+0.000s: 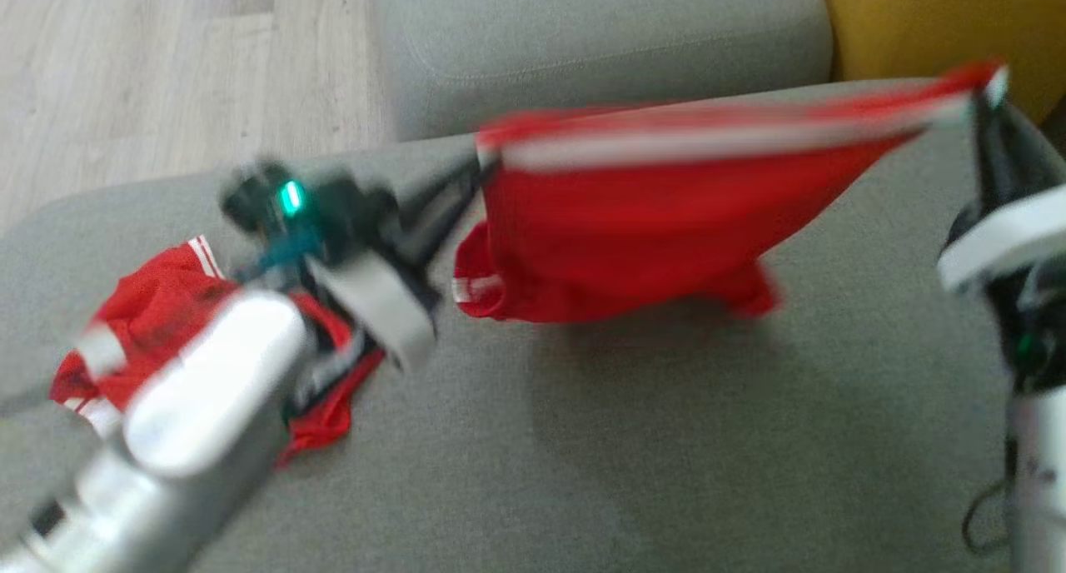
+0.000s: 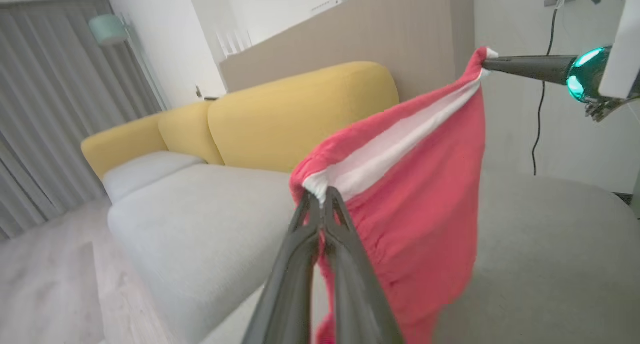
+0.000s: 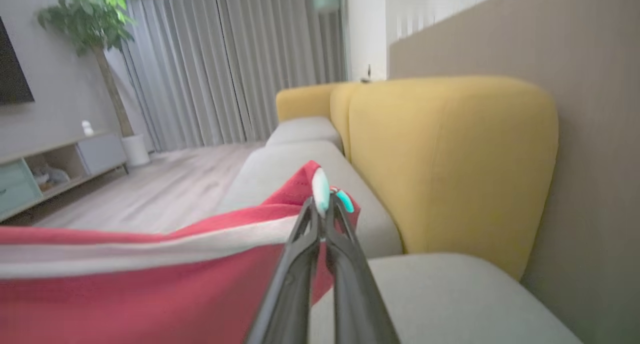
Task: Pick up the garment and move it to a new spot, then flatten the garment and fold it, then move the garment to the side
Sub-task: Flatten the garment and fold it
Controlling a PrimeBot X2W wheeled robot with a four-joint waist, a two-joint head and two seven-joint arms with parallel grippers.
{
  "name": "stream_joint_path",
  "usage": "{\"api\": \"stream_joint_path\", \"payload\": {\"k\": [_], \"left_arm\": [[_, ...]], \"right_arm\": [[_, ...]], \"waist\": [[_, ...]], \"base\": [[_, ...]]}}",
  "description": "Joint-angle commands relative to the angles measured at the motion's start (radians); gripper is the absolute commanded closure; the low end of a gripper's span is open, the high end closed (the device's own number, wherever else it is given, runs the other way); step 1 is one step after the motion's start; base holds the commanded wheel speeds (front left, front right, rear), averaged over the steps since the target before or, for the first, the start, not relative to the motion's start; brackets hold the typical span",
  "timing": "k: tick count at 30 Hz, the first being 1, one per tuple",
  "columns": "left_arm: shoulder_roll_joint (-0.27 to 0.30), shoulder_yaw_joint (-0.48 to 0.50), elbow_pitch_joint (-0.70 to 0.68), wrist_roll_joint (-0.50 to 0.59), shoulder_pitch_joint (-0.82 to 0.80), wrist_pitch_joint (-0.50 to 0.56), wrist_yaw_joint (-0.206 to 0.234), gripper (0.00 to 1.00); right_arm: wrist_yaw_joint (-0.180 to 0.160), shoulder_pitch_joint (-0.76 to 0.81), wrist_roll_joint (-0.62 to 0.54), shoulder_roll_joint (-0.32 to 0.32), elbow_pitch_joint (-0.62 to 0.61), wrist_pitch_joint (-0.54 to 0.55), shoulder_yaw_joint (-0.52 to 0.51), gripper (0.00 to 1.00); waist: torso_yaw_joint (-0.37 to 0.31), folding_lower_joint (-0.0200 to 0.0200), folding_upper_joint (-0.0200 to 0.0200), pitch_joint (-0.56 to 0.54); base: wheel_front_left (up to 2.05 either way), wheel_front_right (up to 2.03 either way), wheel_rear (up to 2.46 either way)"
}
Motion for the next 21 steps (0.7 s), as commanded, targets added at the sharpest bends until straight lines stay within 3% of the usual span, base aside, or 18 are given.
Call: {"api": "stream_joint_path", "payload": {"k": [1, 10, 16, 21], "left_arm": [[0.041, 0.065, -0.011, -0.031, -0.144, 0.027, -0.004, 1.00], [0.038, 0.075, 0.078, -0.092, -0.323, 0.003, -0.006, 1.00], [0.010, 0.061, 0.053, -0.222, -0.223, 0.030, -0.006, 1.00], [0.037, 0.061, 0.003, -0.262, -0.181, 0.066, 0.005, 1.00]], "right_arm": [[-0.001, -0.106, -0.013, 0.002, -0.045, -0.031, 0.005, 1.00], [-0.001, -0.215, -0.122, 0.051, -0.021, -0.158, 0.010, 1.00], [-0.001, -0.105, -0.165, 0.064, -0.026, -0.110, 0.049, 1.00], [-0.001, -0.076, -0.163, 0.049, -0.044, -0.060, 0.050, 1.00]], "waist": [[-0.006, 0.0000, 0.0000, -0.013], [-0.026, 0.0000, 0.0000, -0.043], [-0.031, 0.0000, 0.0000, -0.037], [-0.038, 0.0000, 0.0000, 0.001]], "base": [[0.00, 0.00, 0.00], [0.00, 0.00, 0.00], [0.00, 0.00, 0.00], [0.00, 0.00, 0.00]]}}
